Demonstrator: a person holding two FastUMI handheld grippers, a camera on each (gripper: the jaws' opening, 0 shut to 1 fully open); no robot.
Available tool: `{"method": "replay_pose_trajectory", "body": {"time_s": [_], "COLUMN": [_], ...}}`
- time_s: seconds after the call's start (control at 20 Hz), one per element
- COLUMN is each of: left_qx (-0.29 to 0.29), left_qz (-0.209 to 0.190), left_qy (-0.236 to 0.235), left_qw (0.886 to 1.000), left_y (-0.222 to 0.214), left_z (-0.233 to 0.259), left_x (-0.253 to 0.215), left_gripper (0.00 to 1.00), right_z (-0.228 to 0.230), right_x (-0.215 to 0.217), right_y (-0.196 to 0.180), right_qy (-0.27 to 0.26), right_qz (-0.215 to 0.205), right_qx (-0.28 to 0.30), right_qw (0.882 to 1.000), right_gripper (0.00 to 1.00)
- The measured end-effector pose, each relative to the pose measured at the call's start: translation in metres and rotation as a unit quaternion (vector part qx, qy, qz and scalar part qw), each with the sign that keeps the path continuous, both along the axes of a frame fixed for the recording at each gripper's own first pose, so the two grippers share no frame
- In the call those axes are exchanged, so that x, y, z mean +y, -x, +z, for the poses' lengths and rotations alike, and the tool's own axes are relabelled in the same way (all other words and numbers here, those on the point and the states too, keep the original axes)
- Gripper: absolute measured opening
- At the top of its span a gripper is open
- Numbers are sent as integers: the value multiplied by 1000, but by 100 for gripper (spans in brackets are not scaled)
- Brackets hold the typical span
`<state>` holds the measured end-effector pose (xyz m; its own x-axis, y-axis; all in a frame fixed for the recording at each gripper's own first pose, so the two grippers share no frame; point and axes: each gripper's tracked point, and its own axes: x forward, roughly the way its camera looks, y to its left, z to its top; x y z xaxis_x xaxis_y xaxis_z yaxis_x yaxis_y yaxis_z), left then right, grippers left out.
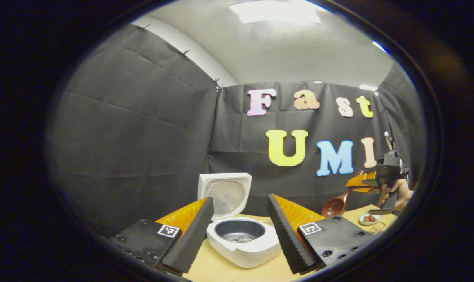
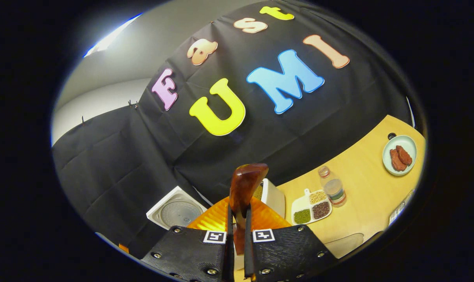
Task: Close the left gripper, press the button to open the rice cooker; take a wooden spoon from the chopstick holder with the right hand, scoop a spoonful of rice and pour it into the rice cooker, then put the wooden spoon back into the chopstick holder.
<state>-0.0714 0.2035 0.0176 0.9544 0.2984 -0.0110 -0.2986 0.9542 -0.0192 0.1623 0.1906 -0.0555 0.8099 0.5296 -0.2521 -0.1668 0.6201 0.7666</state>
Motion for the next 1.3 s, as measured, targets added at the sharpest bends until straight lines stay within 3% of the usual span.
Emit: {"method": "replay_pose_trajectory", "body": {"time_s": [0.1,0.55,0.6,0.85,1.1,1.15,1.3], "left_qx": [-2,-9,-11,-10,-6,-7,-8], "left_qz": [-14,-62,-62,-74,-81,-83,-88], "left_qy": [-1,6,5,11,-1,-3,-11], "left_qw": [1000,998,998,997,997,997,996], "left_y": [-9,-36,-38,-43,-48,-49,-46], "left_z": [2,7,9,8,12,13,18], "left_x": [-16,-90,-97,-132,-155,-160,-170], "left_gripper": [95,95,99,95,95,99,95], "right_z": [-3,-37,-41,-68,-98,-105,-128], "right_x": [-24,-150,-162,-224,-263,-270,-280], "right_y": [1,18,22,37,53,55,64], "right_qy": [4,44,45,66,89,97,119], "right_qz": [-16,-92,-99,-127,-144,-146,-148], "right_qx": [2,19,21,37,55,60,72], "right_qw": [1000,995,994,989,984,983,979], "right_gripper": [10,10,10,10,10,10,10]}}
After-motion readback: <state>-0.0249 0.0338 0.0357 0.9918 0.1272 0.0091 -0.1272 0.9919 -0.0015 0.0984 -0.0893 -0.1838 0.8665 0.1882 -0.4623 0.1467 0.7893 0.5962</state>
